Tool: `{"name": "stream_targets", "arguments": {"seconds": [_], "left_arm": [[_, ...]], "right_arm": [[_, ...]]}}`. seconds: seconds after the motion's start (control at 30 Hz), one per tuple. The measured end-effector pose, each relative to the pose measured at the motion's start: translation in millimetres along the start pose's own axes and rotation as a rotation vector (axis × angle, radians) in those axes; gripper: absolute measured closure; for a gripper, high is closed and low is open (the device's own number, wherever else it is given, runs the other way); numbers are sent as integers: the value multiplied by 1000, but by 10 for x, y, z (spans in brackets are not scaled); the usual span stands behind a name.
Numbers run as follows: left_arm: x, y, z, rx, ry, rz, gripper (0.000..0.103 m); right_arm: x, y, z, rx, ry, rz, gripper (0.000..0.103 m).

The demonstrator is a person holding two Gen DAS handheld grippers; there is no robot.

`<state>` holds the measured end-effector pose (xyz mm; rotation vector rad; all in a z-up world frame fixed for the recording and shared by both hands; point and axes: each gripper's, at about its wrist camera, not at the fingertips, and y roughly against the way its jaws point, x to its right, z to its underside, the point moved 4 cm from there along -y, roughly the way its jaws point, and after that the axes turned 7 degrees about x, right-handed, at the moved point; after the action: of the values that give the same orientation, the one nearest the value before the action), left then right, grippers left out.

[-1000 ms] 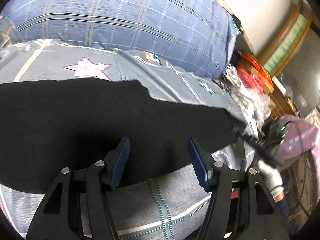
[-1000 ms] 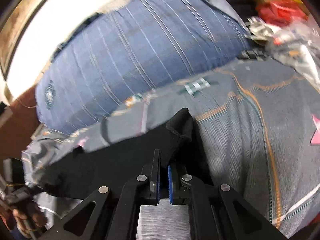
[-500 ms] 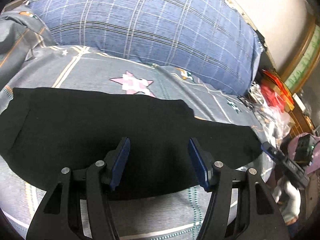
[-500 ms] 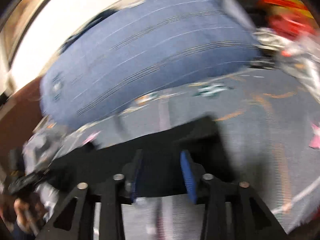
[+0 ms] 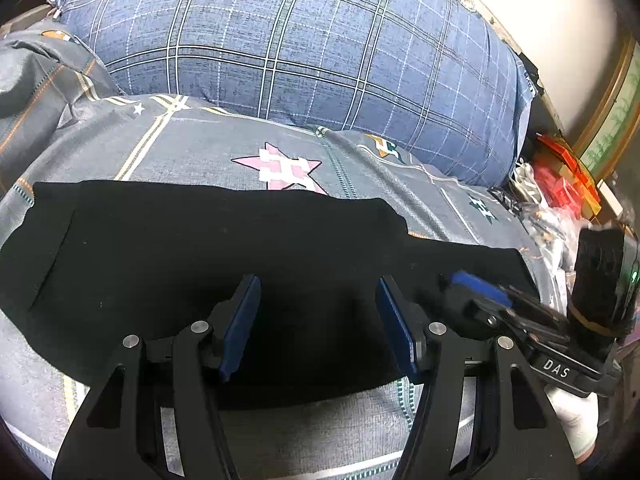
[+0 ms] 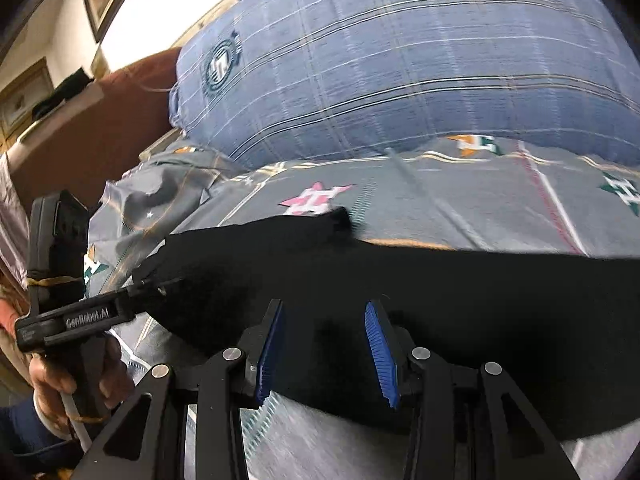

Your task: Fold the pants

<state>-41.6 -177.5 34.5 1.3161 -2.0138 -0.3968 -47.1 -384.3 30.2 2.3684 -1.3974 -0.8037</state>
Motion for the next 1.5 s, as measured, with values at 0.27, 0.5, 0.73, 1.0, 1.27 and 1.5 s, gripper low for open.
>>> {"name": "stream_targets", "arguments": {"seconds": [0.27,0.5,0.73,1.0,1.27,1.5], "left_arm": [[-92,-103,-13,-5,26,-38,43],[-98,-188,-6,-11,9,-53,43],[-39,-207,15,-5,-29,-71,43],[80,-172,36,-4,-67,-28,43],[566,-190,193,-87,-124,196,43],[926,-355,325,-172,-218,243,43]], "right_arm": [[-23,-409,-239,-6,39,52,63],[132,-603,-187,-30,125,157,61],[280,-336,-66,-11,108,174,60],[521,215,79,-44,115,271,59],[1258,1169,382,34,-171,337,56],[1631,1574,712,67,-363,371,53]]}}
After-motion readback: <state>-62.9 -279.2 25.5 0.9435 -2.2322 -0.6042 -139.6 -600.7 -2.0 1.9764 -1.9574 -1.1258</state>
